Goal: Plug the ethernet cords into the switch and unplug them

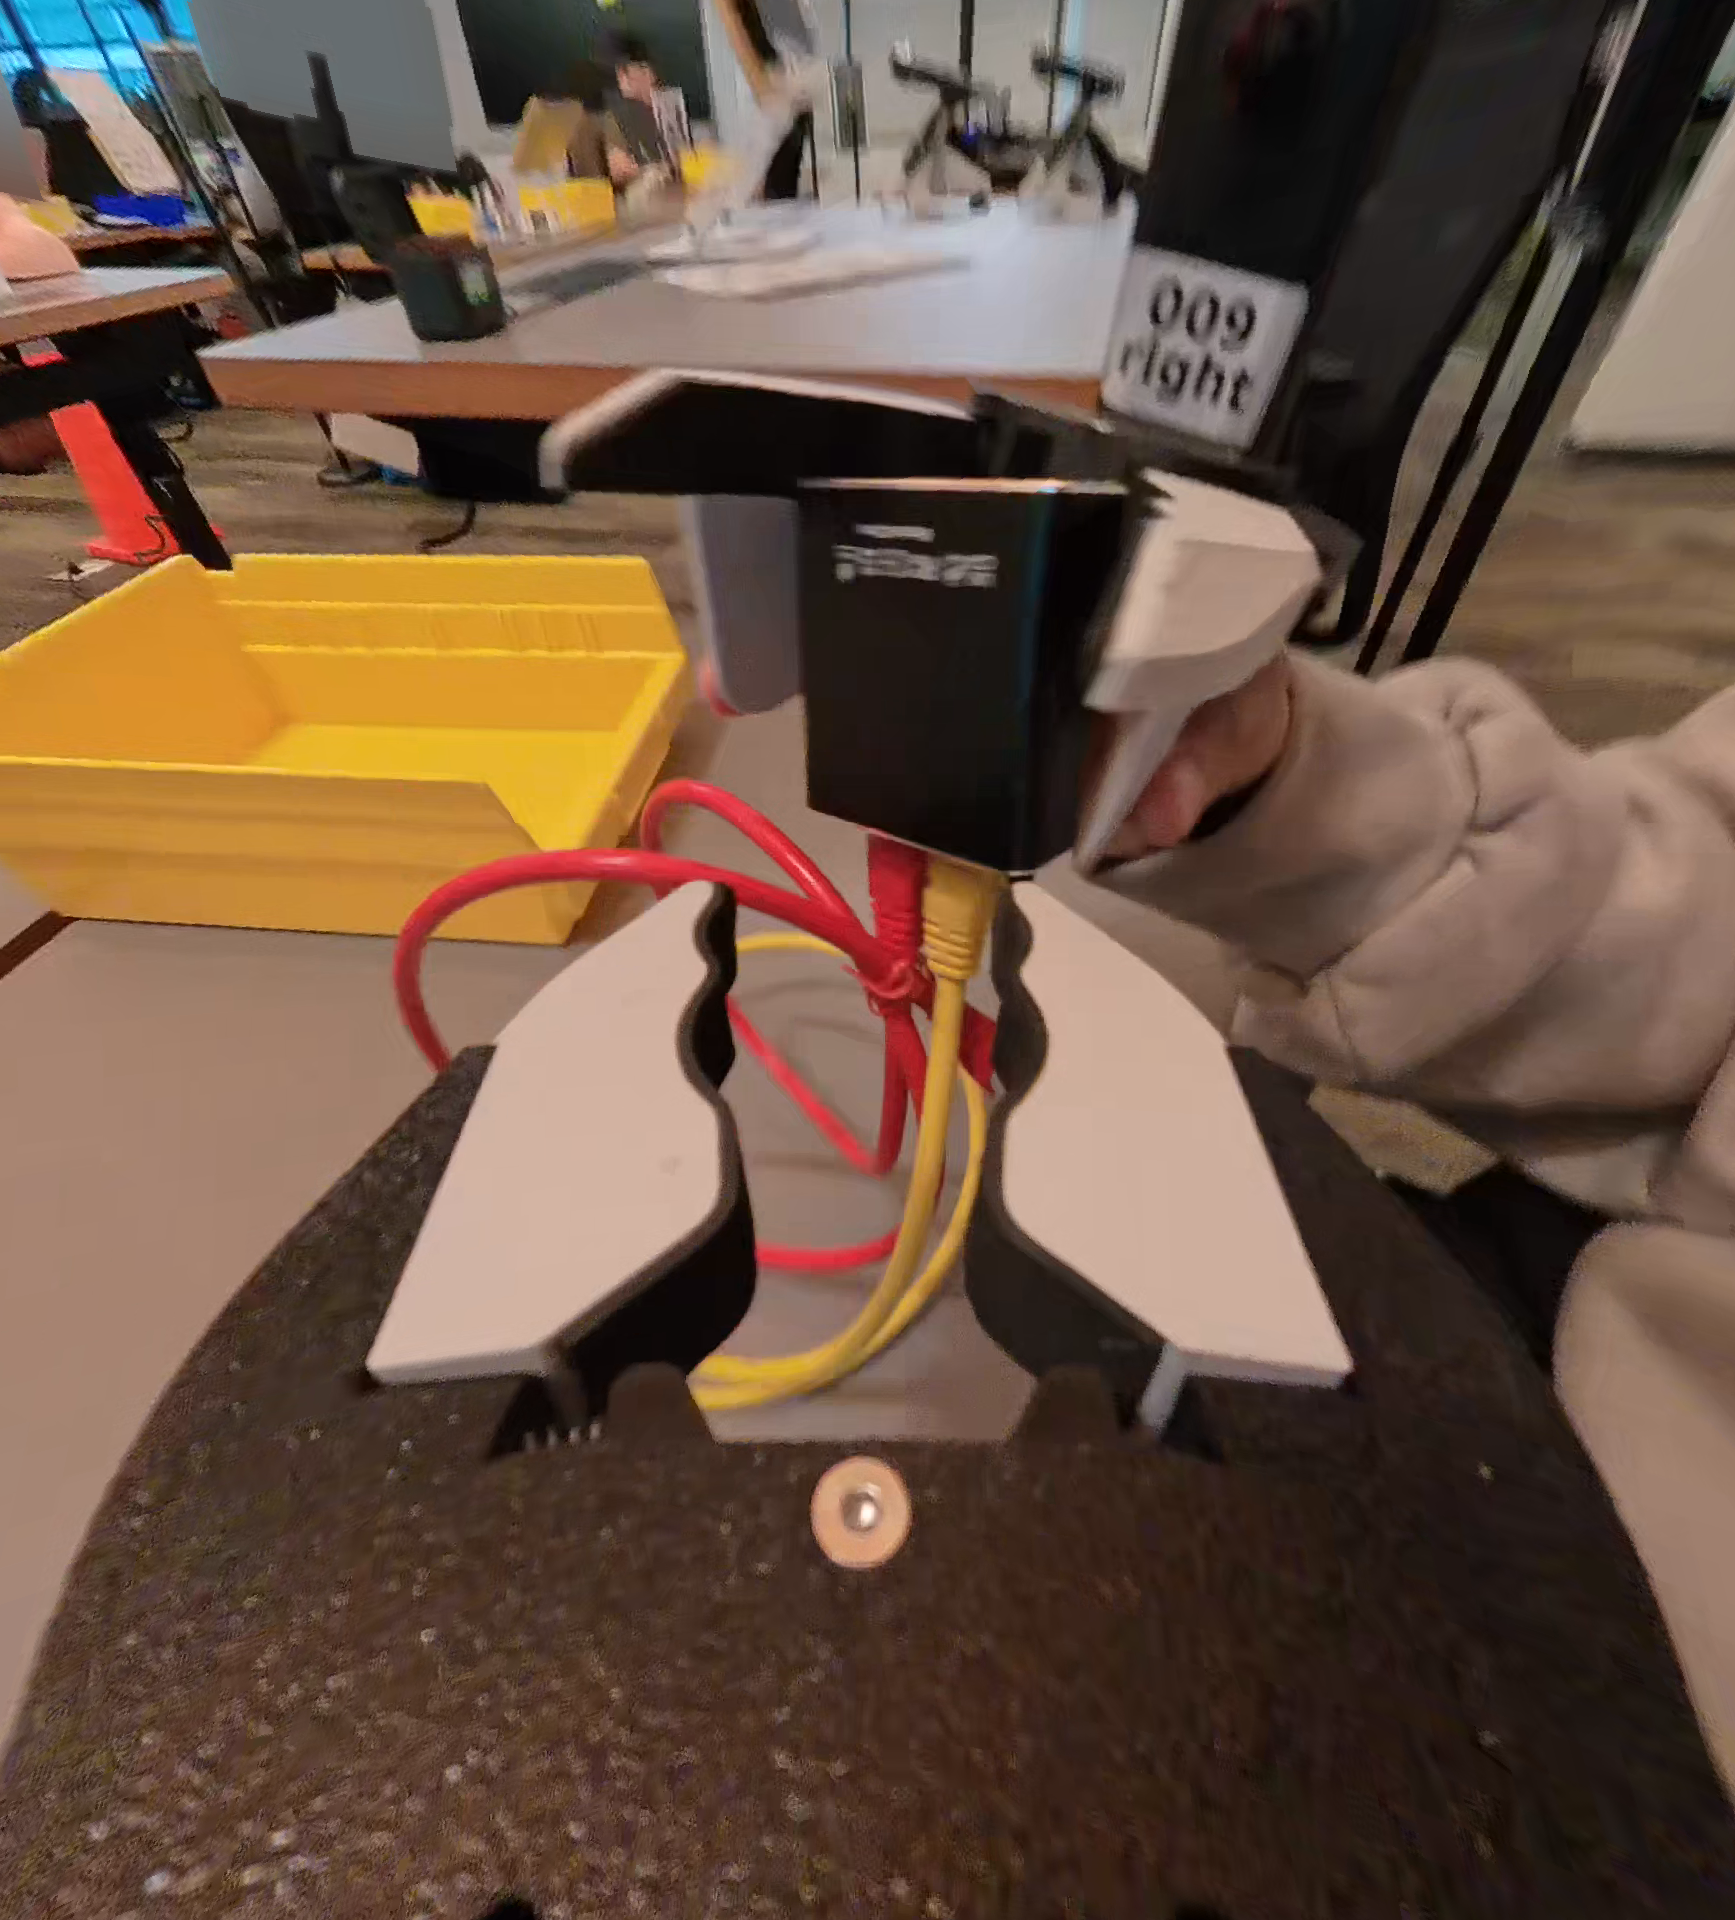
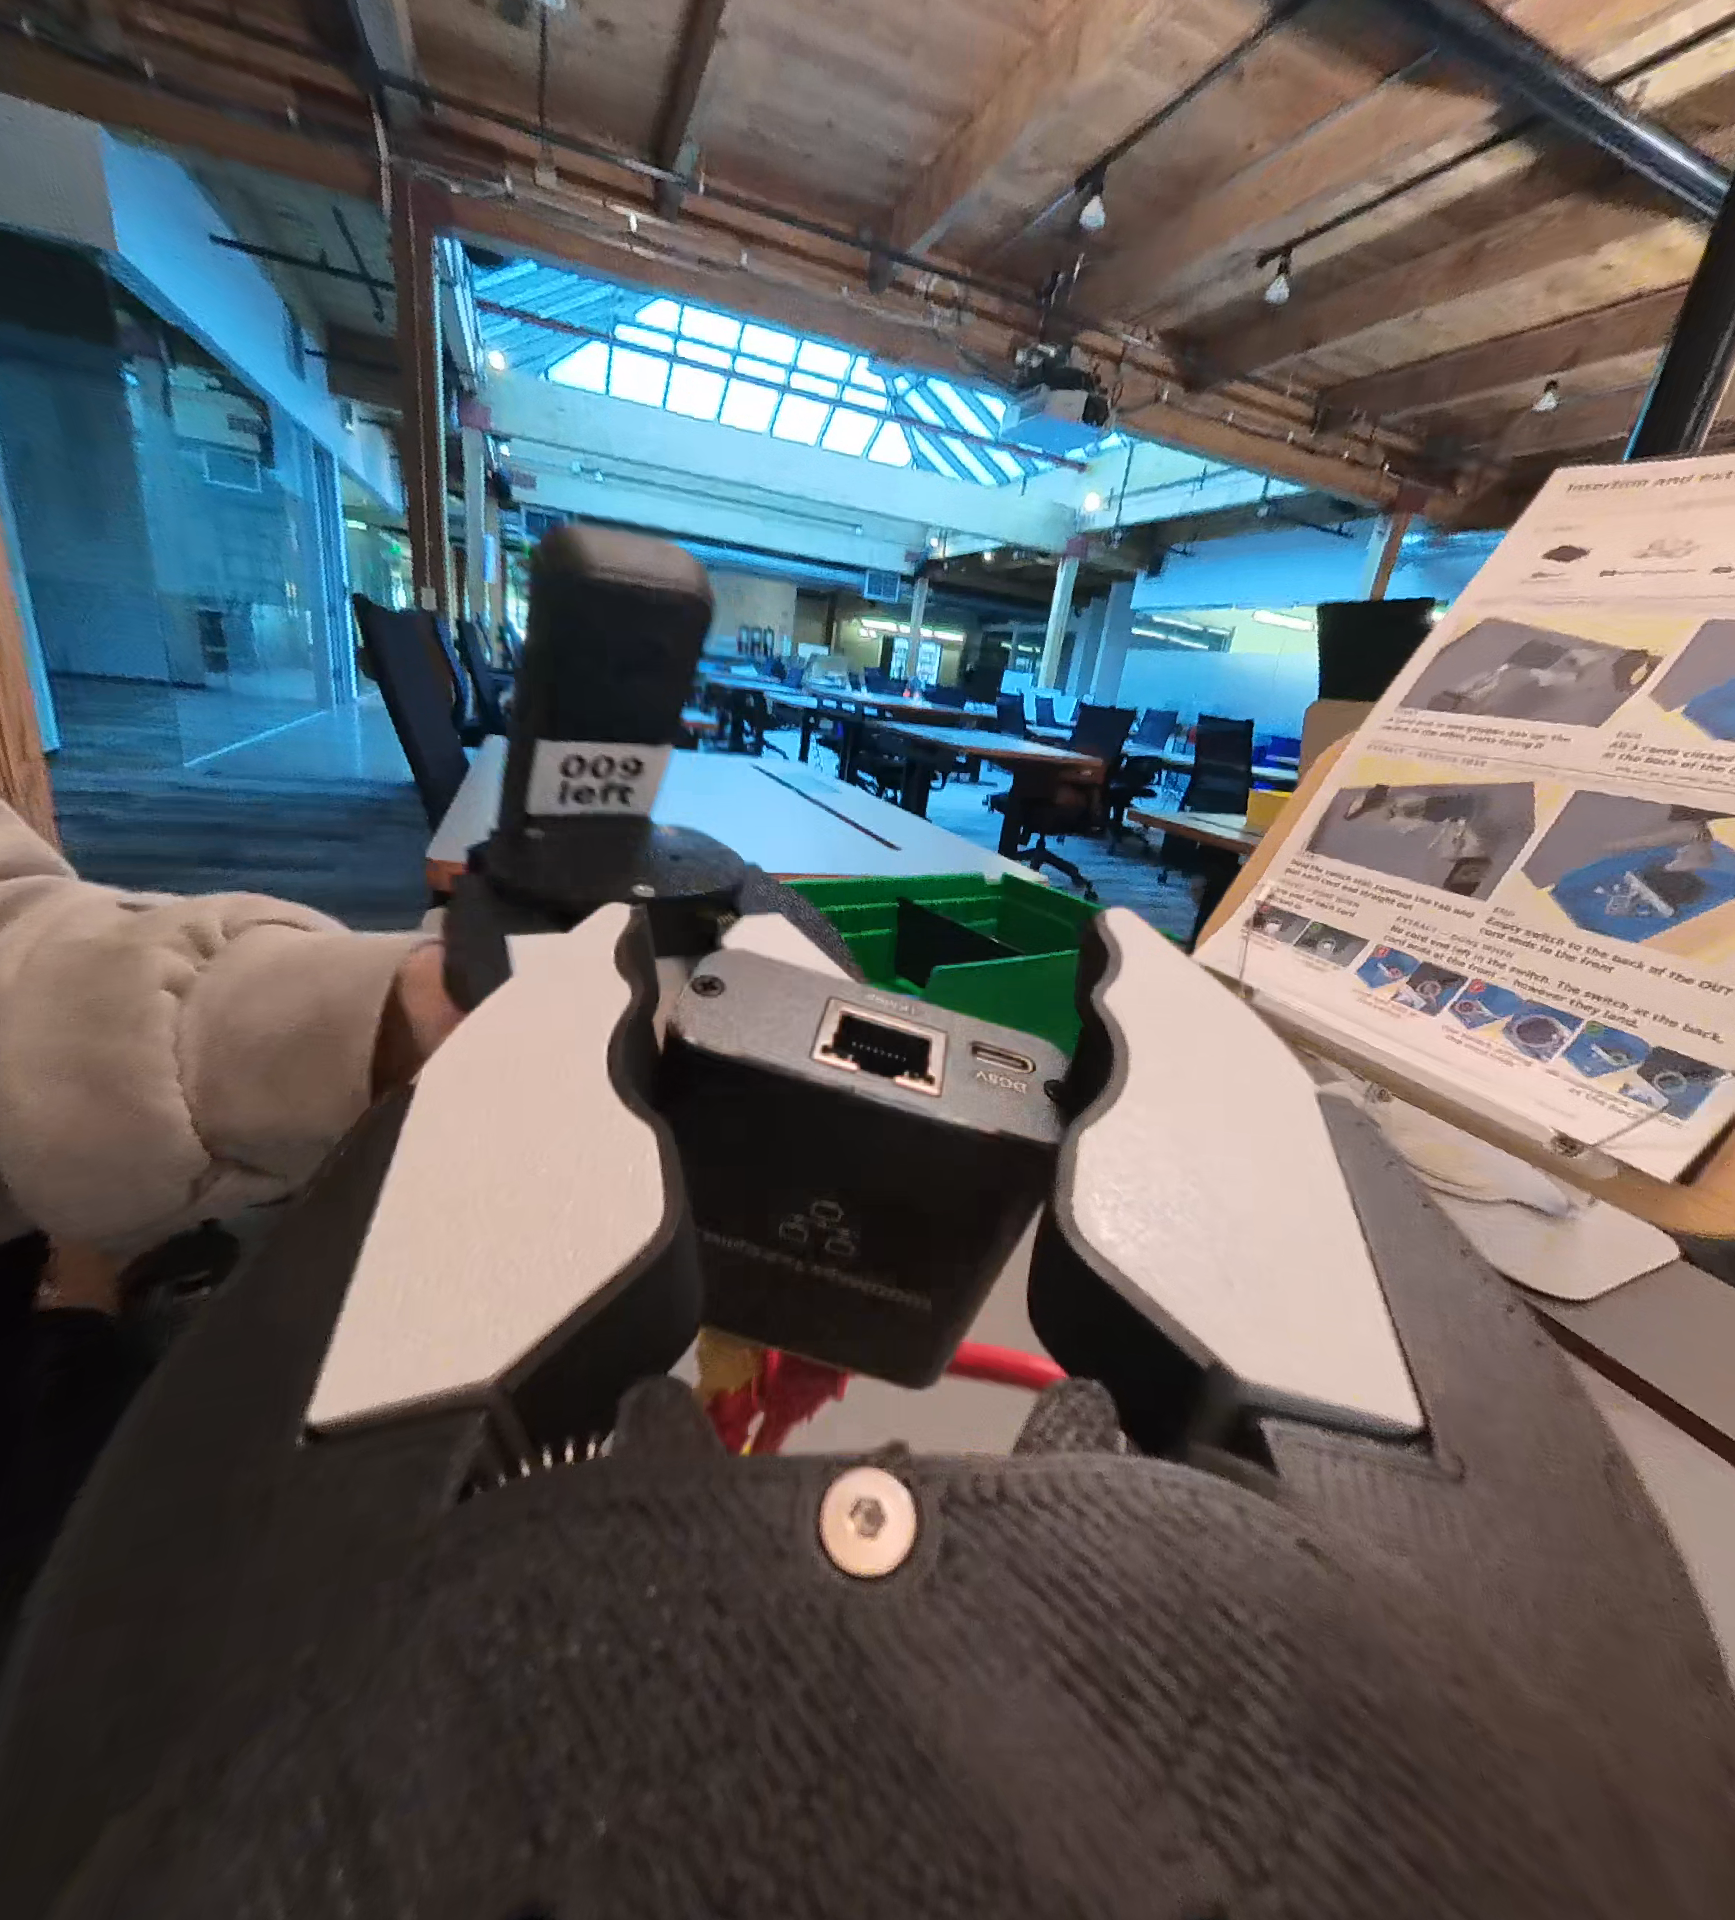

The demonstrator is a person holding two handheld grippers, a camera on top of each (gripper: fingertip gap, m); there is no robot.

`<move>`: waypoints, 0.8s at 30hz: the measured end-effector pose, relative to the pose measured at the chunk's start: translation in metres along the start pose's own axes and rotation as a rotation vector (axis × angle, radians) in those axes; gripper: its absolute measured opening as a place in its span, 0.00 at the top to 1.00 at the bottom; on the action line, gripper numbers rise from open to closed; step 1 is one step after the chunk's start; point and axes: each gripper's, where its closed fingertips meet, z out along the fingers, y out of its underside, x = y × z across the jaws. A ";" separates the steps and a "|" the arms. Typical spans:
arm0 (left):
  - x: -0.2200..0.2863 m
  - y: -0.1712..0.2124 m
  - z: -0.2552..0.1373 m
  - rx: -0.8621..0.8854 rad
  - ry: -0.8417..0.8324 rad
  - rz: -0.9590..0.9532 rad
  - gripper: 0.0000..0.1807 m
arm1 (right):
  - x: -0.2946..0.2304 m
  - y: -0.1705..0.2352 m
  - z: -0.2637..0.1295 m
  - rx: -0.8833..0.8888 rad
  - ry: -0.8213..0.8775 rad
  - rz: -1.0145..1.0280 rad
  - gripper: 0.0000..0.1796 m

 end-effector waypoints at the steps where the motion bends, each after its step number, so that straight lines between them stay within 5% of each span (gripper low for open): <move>1: 0.006 0.005 0.002 -0.047 0.006 0.033 0.72 | -0.001 0.002 0.003 -0.013 0.005 -0.013 0.56; 3: 0.012 0.021 0.010 -0.174 0.004 0.044 0.69 | -0.005 0.006 0.008 -0.033 -0.012 -0.008 0.56; 5: 0.009 0.032 0.017 -0.236 -0.054 0.067 0.77 | -0.009 0.008 0.013 -0.043 -0.015 0.000 0.56; 7: 0.011 0.033 0.021 -0.218 -0.054 0.069 0.86 | -0.003 0.012 0.017 -0.073 0.044 -0.015 0.56; 13: 0.017 0.032 0.033 -0.061 -0.034 -0.070 0.89 | 0.006 0.020 0.016 -0.128 0.095 0.014 0.56; 24: 0.001 0.014 0.034 -0.057 -0.308 0.063 0.72 | 0.012 0.021 0.018 -0.145 0.171 -0.016 0.56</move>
